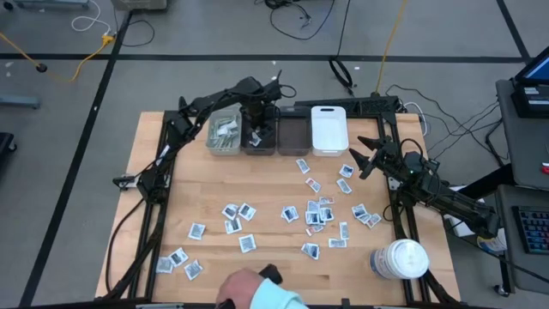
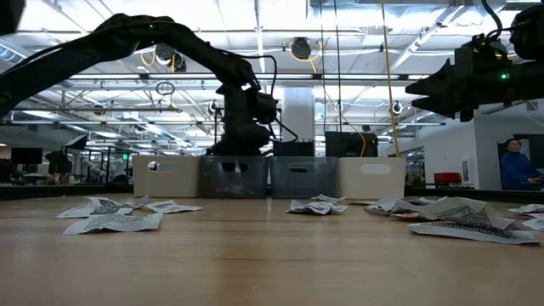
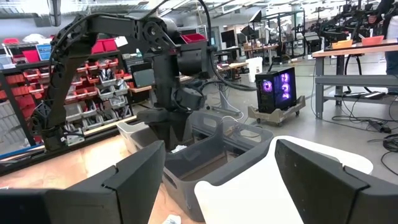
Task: Pick & Place First Aid Supplies
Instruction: Put the towelette pack into the left black bin
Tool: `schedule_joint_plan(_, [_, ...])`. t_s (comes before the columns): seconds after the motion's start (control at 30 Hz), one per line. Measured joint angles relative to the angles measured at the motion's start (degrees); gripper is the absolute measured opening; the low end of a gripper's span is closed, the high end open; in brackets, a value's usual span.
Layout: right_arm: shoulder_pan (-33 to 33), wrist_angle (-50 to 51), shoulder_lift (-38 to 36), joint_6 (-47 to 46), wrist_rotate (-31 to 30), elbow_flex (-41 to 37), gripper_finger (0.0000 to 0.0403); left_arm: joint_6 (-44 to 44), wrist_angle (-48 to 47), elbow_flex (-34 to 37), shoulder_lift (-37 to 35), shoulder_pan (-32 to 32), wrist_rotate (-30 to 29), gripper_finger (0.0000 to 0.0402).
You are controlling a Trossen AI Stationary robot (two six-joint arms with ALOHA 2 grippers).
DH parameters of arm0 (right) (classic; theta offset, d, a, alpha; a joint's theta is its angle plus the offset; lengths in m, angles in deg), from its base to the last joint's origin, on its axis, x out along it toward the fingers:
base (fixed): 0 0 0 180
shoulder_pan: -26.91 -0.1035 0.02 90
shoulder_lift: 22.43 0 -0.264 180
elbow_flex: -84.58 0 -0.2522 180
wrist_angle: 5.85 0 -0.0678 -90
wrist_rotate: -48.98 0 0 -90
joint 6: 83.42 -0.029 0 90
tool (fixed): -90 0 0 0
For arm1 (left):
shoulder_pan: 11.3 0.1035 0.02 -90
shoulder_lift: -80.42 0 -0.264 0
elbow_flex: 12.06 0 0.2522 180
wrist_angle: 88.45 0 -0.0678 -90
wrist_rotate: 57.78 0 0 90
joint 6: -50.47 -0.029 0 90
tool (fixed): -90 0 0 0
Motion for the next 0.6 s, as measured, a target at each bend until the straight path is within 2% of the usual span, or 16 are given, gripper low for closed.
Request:
schedule_joint_plan(0.17, [0.01,-0.01,0.02,0.00,-0.01,0.00,0.0297,-0.41,0.05,1.38,-3.31,-0.41,-0.03,0.0297])
schedule_joint_plan(0.33, [0.02,-0.02,0.00,0.00,0.00,0.00,0.0297,-0.12,4.20,6.25,-8.76,-1.45,0.04,0.0290])
schedule_joint_plan(0.43, [0.01,0.00,0.02,0.00,0.00,-0.02,0.0297,-1.20,7.58,12.12,-13.37,-2.44,0.02,0.0290])
schedule_joint_plan(0.6, [0.02,0.00,0.00,0.00,0.00,0.00,0.0297,-5.27,14.42,25.85,-23.55,-4.47,0.16,0.0300])
